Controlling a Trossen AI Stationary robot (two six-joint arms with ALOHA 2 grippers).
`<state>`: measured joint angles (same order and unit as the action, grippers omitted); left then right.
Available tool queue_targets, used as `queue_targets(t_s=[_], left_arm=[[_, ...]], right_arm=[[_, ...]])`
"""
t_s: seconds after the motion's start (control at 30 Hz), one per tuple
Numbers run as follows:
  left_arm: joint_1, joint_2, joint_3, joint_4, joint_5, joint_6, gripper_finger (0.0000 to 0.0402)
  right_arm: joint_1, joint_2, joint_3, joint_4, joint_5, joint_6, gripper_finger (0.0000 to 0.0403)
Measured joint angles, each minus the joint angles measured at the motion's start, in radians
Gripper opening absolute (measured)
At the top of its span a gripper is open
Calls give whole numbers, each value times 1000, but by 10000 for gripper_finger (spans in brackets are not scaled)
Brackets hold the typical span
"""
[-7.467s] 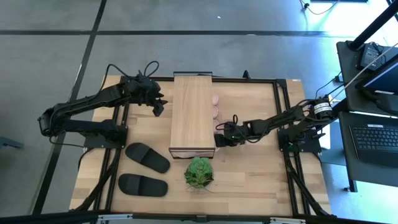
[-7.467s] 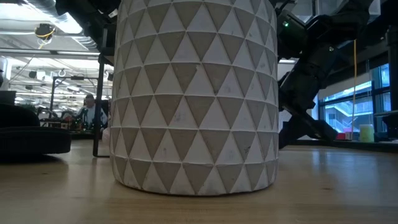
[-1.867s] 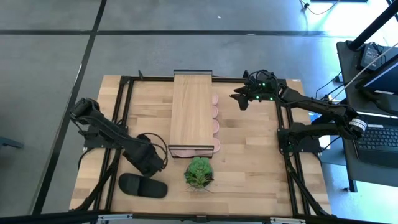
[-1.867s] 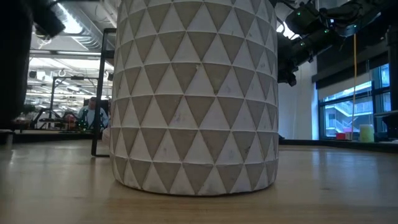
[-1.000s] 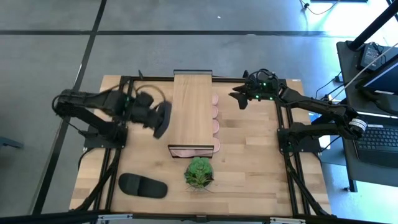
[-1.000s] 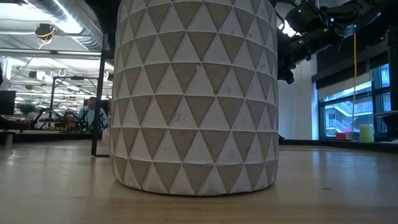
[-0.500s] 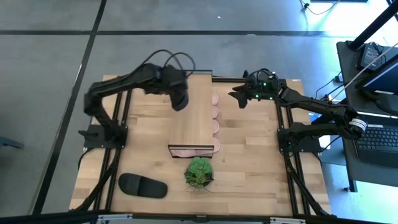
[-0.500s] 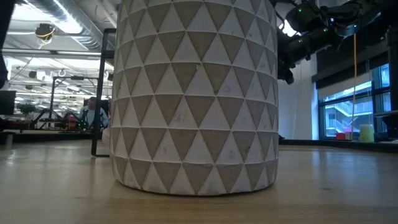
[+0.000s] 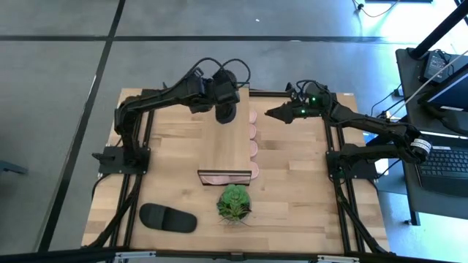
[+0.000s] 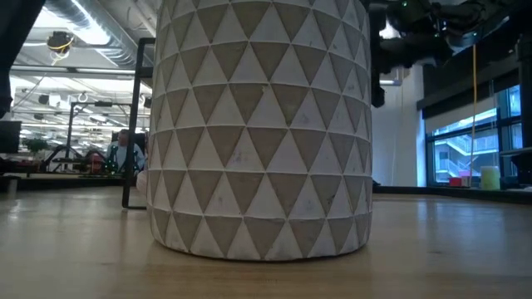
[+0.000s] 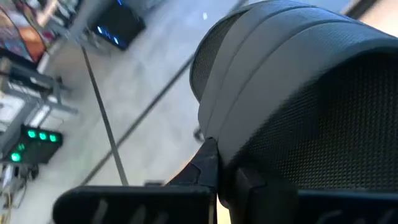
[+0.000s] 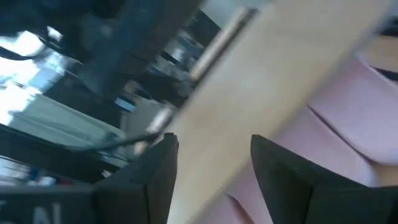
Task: Pick and place slides into the shelf
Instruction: Put the black slipper on the shelf
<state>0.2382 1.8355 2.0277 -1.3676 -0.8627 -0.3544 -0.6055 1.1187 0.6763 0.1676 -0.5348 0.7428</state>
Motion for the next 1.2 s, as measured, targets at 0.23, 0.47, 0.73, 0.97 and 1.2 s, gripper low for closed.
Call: queue_targets(t_s=[0.23,0.47,0.73,0.97,1.2], left_arm=[[1,0,0,225,-133,203,1],[1,0,0,461,-151,369,1],[2,30,1,515,-183,420,1],[2,48,0,555,-200,446,1],[2,47,0,617,-202,445,1]], right_arm=[[71,0,0,240,9,94,202],[127,0,0,280,183,88,202],[202,0,0,363,360,54,202],[250,0,0,375,461,15,202],[271,0,0,382,507,12,202]])
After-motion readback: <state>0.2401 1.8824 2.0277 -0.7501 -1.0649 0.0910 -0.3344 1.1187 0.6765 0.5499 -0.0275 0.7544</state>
